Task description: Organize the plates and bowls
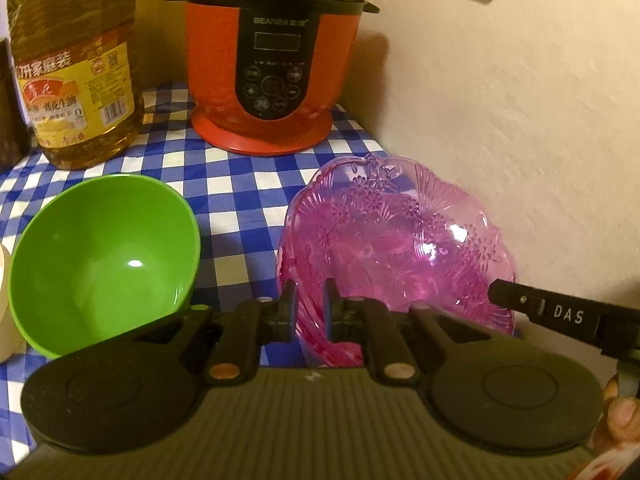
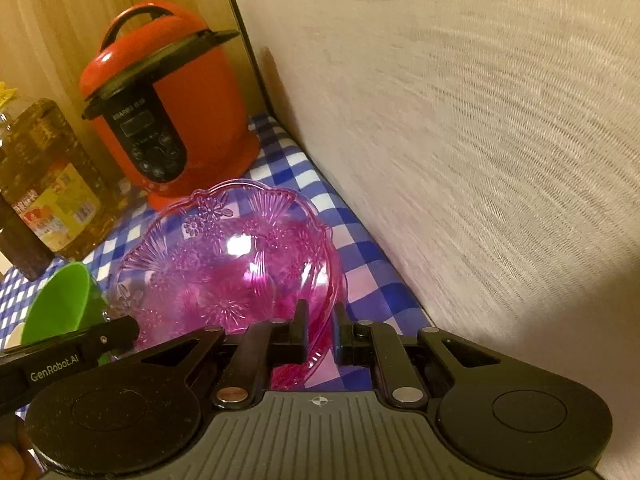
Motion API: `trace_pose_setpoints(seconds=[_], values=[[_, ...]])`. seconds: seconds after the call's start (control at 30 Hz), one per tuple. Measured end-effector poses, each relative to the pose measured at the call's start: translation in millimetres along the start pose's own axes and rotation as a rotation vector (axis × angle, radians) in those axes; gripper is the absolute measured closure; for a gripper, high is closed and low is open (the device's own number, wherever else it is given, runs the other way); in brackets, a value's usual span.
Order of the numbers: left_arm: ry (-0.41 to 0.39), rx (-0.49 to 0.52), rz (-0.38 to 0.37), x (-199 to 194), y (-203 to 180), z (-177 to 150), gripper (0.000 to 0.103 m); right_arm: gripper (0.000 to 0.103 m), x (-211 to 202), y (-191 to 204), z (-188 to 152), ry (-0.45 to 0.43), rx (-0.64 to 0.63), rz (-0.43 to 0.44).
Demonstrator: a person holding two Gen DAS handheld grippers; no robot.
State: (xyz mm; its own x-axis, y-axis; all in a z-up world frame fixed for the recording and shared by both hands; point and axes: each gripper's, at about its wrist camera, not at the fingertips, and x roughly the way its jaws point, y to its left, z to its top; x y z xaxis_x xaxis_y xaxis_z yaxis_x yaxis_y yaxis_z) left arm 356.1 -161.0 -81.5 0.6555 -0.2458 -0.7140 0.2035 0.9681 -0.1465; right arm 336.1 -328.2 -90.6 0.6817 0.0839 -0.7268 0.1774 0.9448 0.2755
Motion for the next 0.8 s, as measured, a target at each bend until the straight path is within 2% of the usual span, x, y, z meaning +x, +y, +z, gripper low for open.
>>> trace_pose_setpoints(seconds=[0.17,0.63,0.7,0.73,0.77,0.8], values=[[0.002,0.036,0.014,4.9,-3.5,-1.3,0.091,0.092,5.6,-1.5,-0.6,0.002,-0.006,-0.007],[0.001,0.052,0.022,9.2,-3.2,-3.9,0.089,0.092,11.9,1.1,-2.4,0.009,-0.030,-0.024],[0.002,0.073,0.042,10.0,-4.7,-3.7,0.086,0.092,12.1,1.2,-2.8,0.005,-0.032,-0.024],[-0.001,0.090,0.056,10.2,-6.1,-4.0,0.079,0.091,12.5,1.5,-2.7,0.004,-0.034,-0.025],[-0.003,0.101,0.065,9.9,-6.9,-4.4,0.075,0.089,12.7,1.6,-2.5,0.001,-0.037,-0.023],[-0.006,0.104,0.062,9.2,-6.6,-4.9,0.073,0.078,12.7,1.5,-2.6,-0.003,-0.036,-0.017]])
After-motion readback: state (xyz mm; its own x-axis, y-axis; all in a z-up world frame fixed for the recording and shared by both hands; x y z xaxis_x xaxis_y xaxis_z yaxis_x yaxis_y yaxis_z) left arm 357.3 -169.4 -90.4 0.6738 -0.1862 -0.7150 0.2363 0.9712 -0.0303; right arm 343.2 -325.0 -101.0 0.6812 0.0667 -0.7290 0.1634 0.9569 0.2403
